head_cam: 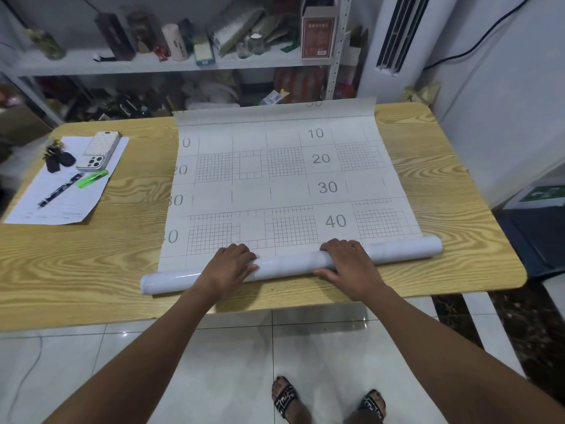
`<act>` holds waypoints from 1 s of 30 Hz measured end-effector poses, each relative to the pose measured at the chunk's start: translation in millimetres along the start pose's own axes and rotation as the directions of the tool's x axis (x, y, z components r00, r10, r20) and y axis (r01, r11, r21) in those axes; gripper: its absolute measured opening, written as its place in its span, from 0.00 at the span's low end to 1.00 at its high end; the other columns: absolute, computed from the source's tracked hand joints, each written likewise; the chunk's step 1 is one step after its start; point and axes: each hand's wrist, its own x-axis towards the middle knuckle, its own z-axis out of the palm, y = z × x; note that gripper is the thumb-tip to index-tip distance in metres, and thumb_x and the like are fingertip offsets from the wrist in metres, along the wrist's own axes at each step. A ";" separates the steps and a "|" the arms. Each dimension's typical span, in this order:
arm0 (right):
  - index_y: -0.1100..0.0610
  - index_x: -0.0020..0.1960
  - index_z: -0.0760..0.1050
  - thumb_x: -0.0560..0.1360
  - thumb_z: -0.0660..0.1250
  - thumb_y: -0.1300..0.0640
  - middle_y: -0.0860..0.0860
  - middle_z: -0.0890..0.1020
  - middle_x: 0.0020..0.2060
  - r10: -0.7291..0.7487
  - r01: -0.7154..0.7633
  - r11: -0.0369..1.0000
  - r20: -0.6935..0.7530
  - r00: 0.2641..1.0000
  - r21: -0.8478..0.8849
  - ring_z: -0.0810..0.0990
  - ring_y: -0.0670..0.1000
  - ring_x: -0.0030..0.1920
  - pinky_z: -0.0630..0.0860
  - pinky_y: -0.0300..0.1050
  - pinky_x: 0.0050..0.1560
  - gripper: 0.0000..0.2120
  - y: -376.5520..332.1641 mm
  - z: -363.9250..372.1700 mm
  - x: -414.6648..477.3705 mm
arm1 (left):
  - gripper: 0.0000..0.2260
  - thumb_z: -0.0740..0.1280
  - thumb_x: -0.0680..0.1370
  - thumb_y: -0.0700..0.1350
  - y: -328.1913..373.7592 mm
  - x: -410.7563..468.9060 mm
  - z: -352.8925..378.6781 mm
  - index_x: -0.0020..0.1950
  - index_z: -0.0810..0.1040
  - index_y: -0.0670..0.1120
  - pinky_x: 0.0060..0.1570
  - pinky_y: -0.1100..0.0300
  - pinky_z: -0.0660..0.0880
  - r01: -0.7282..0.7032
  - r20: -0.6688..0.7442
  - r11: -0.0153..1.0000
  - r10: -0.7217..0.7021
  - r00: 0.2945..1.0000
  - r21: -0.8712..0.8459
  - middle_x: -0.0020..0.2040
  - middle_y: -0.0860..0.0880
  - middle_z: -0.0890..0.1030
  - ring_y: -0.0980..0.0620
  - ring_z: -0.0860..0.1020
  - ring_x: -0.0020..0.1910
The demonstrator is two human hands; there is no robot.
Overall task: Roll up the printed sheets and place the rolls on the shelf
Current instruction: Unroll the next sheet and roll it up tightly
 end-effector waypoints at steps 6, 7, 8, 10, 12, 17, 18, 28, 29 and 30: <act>0.54 0.56 0.72 0.74 0.58 0.39 0.49 0.75 0.50 -0.019 0.019 1.000 -0.007 1.000 -0.021 0.73 0.52 0.48 0.66 0.47 0.56 0.21 0.8 -1.0 1.9 | 0.29 0.49 0.74 0.64 0.4 -2.0 3.1 0.63 0.71 0.46 0.48 0.58 0.65 0.008 -0.028 1.000 -0.007 1.000 0.022 0.56 0.49 0.74 0.49 0.72 0.51; 0.54 0.55 0.73 0.74 0.56 0.38 0.49 0.75 0.50 -0.022 0.022 0.999 -0.006 1.000 -0.028 0.73 0.53 0.49 0.67 0.48 0.55 0.22 0.5 -1.6 2.0 | 0.29 0.50 0.74 0.64 0.3 -2.1 3.7 0.63 0.71 0.46 0.49 0.57 0.66 0.008 -0.023 1.000 -0.008 1.000 0.025 0.56 0.48 0.74 0.49 0.72 0.51; 0.54 0.55 0.74 0.74 0.52 0.37 0.50 0.75 0.51 -0.024 0.024 0.999 0.000 1.000 -0.035 0.73 0.53 0.49 0.68 0.48 0.55 0.24 -0.2 -2.7 2.4 | 0.28 0.51 0.74 0.64 0.1 -2.2 4.0 0.63 0.71 0.46 0.49 0.56 0.67 0.008 -0.021 1.000 -0.008 1.000 0.026 0.56 0.48 0.74 0.48 0.72 0.51; 0.55 0.56 0.75 0.73 0.48 0.36 0.50 0.75 0.52 -0.022 0.023 0.999 0.015 1.000 -0.049 0.72 0.54 0.50 0.68 0.49 0.54 0.28 -1.8 -4.8 3.4 | 0.26 0.54 0.73 0.62 -0.4 -2.5 5.3 0.62 0.70 0.47 0.47 0.56 0.67 -0.002 -0.034 1.000 0.003 0.999 0.028 0.55 0.47 0.75 0.47 0.73 0.50; 0.55 0.55 0.75 0.73 0.47 0.36 0.51 0.75 0.52 -0.019 0.020 0.998 0.018 1.000 -0.058 0.72 0.54 0.49 0.68 0.49 0.53 0.29 -2.5 -5.6 4.0 | 0.22 0.56 0.73 0.62 -0.9 -3.2 6.1 0.61 0.66 0.51 0.45 0.58 0.66 -0.012 -0.051 0.999 0.014 0.999 0.029 0.53 0.47 0.75 0.47 0.73 0.47; 0.54 0.57 0.74 0.74 0.45 0.36 0.51 0.74 0.50 -0.011 0.014 0.997 0.045 0.999 -0.079 0.71 0.53 0.49 0.67 0.48 0.53 0.30 -2.7 -6.2 4.8 | 0.23 0.60 0.71 0.61 -2.0 -3.2 7.1 0.61 0.64 0.52 0.42 0.59 0.66 -0.027 -0.057 0.999 0.028 0.998 0.024 0.51 0.47 0.76 0.48 0.73 0.44; 0.54 0.57 0.74 0.74 0.44 0.36 0.50 0.74 0.50 -0.006 0.010 0.997 0.056 0.998 -0.077 0.72 0.53 0.50 0.67 0.48 0.54 0.30 -2.9 -6.6 4.9 | 0.23 0.62 0.71 0.61 -2.6 -3.1 7.7 0.61 0.64 0.52 0.42 0.59 0.66 -0.032 -0.056 0.999 0.033 0.998 0.025 0.51 0.47 0.76 0.47 0.73 0.44; 0.55 0.56 0.73 0.74 0.44 0.37 0.50 0.78 0.50 0.029 -0.026 0.998 0.055 0.998 -0.049 0.74 0.53 0.51 0.66 0.49 0.58 0.29 -4.7 -6.1 7.1 | 0.30 0.76 0.63 0.57 -4.8 -0.2 14.4 0.58 0.66 0.52 0.38 0.57 0.69 -0.060 -0.083 0.996 0.065 0.994 0.065 0.47 0.46 0.76 0.46 0.75 0.40; 0.55 0.56 0.73 0.74 0.44 0.38 0.50 0.78 0.50 0.027 -0.025 0.998 0.050 0.998 -0.055 0.74 0.53 0.51 0.66 0.49 0.58 0.28 -4.8 -5.4 7.2 | 0.29 0.76 0.63 0.57 -5.3 0.0 14.5 0.58 0.66 0.52 0.38 0.58 0.68 -0.066 -0.087 0.995 0.072 0.994 0.071 0.47 0.47 0.76 0.46 0.75 0.41; 0.55 0.55 0.73 0.74 0.45 0.38 0.50 0.77 0.50 0.026 -0.024 0.998 0.042 0.999 -0.056 0.74 0.53 0.50 0.67 0.49 0.57 0.28 -4.9 -4.6 7.2 | 0.29 0.76 0.63 0.57 -5.6 0.1 14.2 0.57 0.66 0.52 0.38 0.58 0.68 -0.071 -0.092 0.995 0.077 0.993 0.076 0.47 0.47 0.76 0.47 0.75 0.41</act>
